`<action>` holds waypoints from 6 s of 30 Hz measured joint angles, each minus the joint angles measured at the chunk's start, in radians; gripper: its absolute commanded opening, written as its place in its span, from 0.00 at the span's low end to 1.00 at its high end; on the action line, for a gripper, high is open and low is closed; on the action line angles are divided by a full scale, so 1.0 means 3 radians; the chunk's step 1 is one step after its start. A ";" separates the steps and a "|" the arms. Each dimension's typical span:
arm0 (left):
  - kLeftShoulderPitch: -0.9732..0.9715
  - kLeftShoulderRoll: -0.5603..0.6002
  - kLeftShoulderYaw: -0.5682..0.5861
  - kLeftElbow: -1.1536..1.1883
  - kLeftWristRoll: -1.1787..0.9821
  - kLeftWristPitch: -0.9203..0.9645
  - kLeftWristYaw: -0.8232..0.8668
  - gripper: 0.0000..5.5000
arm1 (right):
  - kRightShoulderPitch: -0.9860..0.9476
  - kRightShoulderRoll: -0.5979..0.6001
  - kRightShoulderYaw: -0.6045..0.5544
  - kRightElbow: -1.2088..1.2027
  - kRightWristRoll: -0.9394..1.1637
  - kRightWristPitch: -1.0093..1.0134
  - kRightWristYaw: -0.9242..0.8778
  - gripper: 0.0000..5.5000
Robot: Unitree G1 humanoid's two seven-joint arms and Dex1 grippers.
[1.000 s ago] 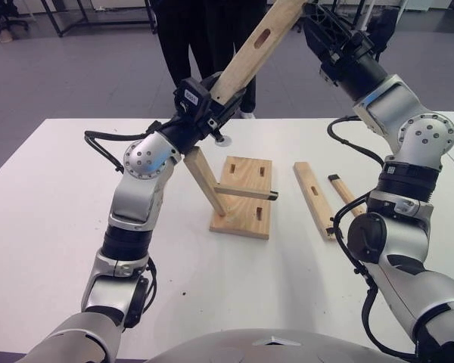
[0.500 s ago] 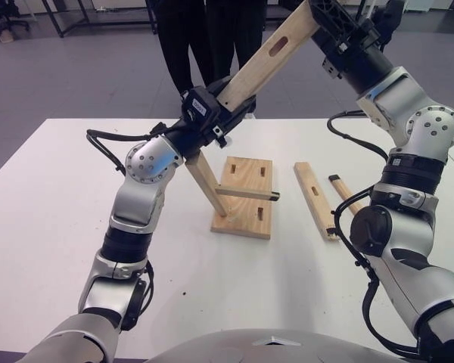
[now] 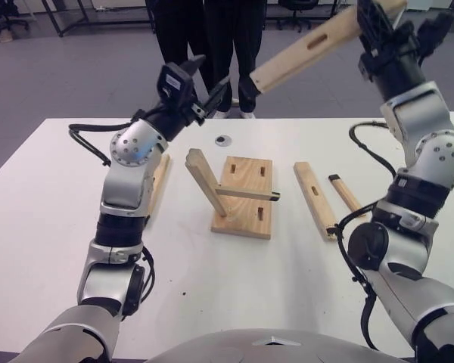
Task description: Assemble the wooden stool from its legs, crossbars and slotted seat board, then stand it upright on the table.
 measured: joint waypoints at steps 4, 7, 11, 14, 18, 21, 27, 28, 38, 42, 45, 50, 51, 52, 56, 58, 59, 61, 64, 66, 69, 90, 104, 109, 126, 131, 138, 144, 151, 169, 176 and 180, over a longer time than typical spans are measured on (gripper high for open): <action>0.0165 0.0157 0.0329 0.0029 -0.0009 0.0310 0.0242 0.72 | 0.1039 0.0191 -0.0089 -0.0728 -0.0225 -0.0133 -0.0529 0.18; 0.1207 0.0103 0.0142 -0.0047 0.0132 0.0570 0.0336 0.72 | 0.1937 0.0497 0.0109 -0.1430 -0.0237 -0.0084 -0.0858 0.18; 0.2056 -0.0123 -0.0327 -0.0076 0.0293 0.0569 0.0389 0.72 | 0.2410 0.0676 0.0325 -0.1808 0.0034 0.0015 -0.1144 0.18; 0.2142 -0.0145 -0.0497 0.0048 0.0519 0.0530 0.0461 0.72 | 0.2510 0.0591 0.0461 -0.1882 0.0035 0.0033 -0.1212 0.18; 0.2115 -0.0159 -0.0534 0.0201 0.0625 0.0427 0.0541 0.72 | 0.2653 0.0554 0.0690 -0.1941 -0.0111 -0.0047 -0.1206 0.18; 0.2064 -0.0200 -0.0591 0.0254 0.0646 0.0480 0.0542 0.72 | 0.2751 0.0557 0.0901 -0.2054 -0.0296 -0.0140 -0.1223 0.18; 0.2164 -0.0257 -0.0794 -0.0193 0.0626 0.1026 0.0486 0.72 | 0.2775 0.0485 0.1106 -0.2361 -0.0536 -0.0124 -0.1480 0.18; 0.2204 -0.0276 -0.0830 -0.0294 0.0606 0.1132 0.0469 0.72 | 0.2762 0.0445 0.1127 -0.2407 -0.0607 -0.0111 -0.1528 0.18; 0.2270 -0.0387 -0.1059 -0.0684 0.0490 0.1678 0.0385 0.72 | 0.2821 0.0022 0.1586 -0.2485 -0.1426 -0.0303 -0.1145 0.18; 0.2254 -0.0412 -0.1088 -0.0674 0.0488 0.1686 0.0380 0.72 | 0.2912 -0.0184 0.1831 -0.2425 -0.1713 -0.0420 -0.0816 0.19; 0.2247 -0.0411 -0.1090 -0.0664 0.0490 0.1686 0.0381 0.72 | 0.2885 -0.0262 0.1912 -0.2426 -0.1822 -0.0419 -0.0786 0.19; 0.2235 -0.0411 -0.1098 -0.0642 0.0499 0.1663 0.0395 0.72 | 0.2761 -0.0283 0.1940 -0.2408 -0.1828 -0.0312 -0.0837 0.19; 0.2229 -0.0410 -0.1100 -0.0635 0.0501 0.1659 0.0396 0.72 | 0.2745 -0.0299 0.1944 -0.2408 -0.1829 -0.0296 -0.0836 0.26; 0.2227 -0.0409 -0.1100 -0.0631 0.0502 0.1656 0.0397 0.72 | 0.2739 -0.0313 0.1948 -0.2409 -0.1830 -0.0292 -0.0833 0.29; 0.2140 -0.0413 -0.1129 -0.0537 0.0532 0.1616 0.0412 0.72 | 0.2732 -0.0715 0.2100 -0.2307 -0.1928 0.0185 -0.0564 0.43; 0.2104 -0.0417 -0.1126 -0.0483 0.0561 0.1573 0.0471 0.72 | 0.2653 -0.0836 0.2098 -0.2303 -0.1913 0.0286 -0.0397 0.49; 0.2073 -0.0440 -0.1110 -0.0452 0.0611 0.1567 0.0538 0.72 | 0.2627 -0.0889 0.2097 -0.2290 -0.1883 0.0314 -0.0267 0.50; 0.2031 -0.0483 -0.1061 -0.0438 0.0637 0.1582 0.0631 0.72 | 0.2641 -0.0931 0.2112 -0.2249 -0.1786 0.0426 -0.0049 0.50; 0.1928 -0.0624 -0.0966 -0.0623 0.0636 0.1668 0.0779 0.72 | 0.2774 -0.0931 0.2152 -0.2160 -0.1691 0.0516 0.0226 0.50; 0.1820 -0.0726 -0.0909 -0.0893 0.0644 0.1837 0.0880 0.72 | 0.2771 -0.0946 0.2126 -0.2175 -0.1698 0.0448 0.0342 0.50; 0.1809 -0.0763 -0.0847 -0.1290 0.0630 0.2090 0.0914 0.72 | 0.2783 -0.1056 0.2064 -0.2181 -0.1719 0.0429 0.0486 0.50; 0.1035 -0.1275 -0.0124 -0.1727 0.0155 0.2632 0.1405 0.72 | 0.2467 -0.0306 0.1419 -0.2946 -0.2046 0.0982 -0.1012 0.50; 0.1036 -0.1092 -0.0732 -0.1852 0.0659 0.2695 0.1562 0.72 | 0.1719 -0.1207 0.2069 -0.2659 -0.2789 0.1717 -0.0596 0.50; 0.1279 -0.0781 -0.1041 -0.2133 0.0650 0.2760 0.1374 0.72 | 0.1807 -0.1359 0.1847 -0.2260 -0.2950 0.1078 -0.0178 0.50; 0.1247 -0.0397 -0.0289 -0.1652 0.0679 0.2240 0.1195 0.72 | 0.2190 0.0257 0.1969 -0.1960 -0.1945 0.0700 0.0086 0.50; 0.1225 -0.0431 -0.0284 -0.1611 0.0655 0.2195 0.1199 0.72 | 0.2192 0.0603 0.1652 -0.2021 -0.1632 0.0937 -0.0113 0.50; 0.1703 -0.0766 -0.0550 -0.2111 0.0594 0.2416 0.1310 0.72 | 0.1243 0.0061 0.1352 -0.2672 -0.0966 0.1078 0.0166 0.50; 0.2235 -0.0820 -0.0877 -0.2490 0.0796 0.2307 0.1584 0.72 | 0.0880 -0.0670 0.0141 -0.1771 -0.0361 0.0775 -0.0150 0.50; 0.1949 -0.1147 -0.1054 -0.2307 0.0898 0.2255 0.1794 0.72 | 0.2094 -0.0899 0.1228 -0.1975 -0.1674 0.0390 -0.0040 0.50; 0.1912 -0.0283 0.0007 -0.2057 0.0904 0.1851 0.1222 0.72 | 0.1961 -0.1371 0.2111 -0.1784 -0.2748 0.0162 0.0594 0.50; 0.2729 0.0503 0.0077 -0.1820 0.0863 0.1449 0.0499 0.72 | 0.1713 -0.1262 0.2990 -0.2095 -0.2654 -0.0845 0.1869 0.50; 0.2867 0.0850 0.0055 -0.1631 0.0901 0.1085 0.0175 0.72 | 0.1685 -0.1071 0.2835 -0.2041 -0.2571 -0.0865 0.1806 0.50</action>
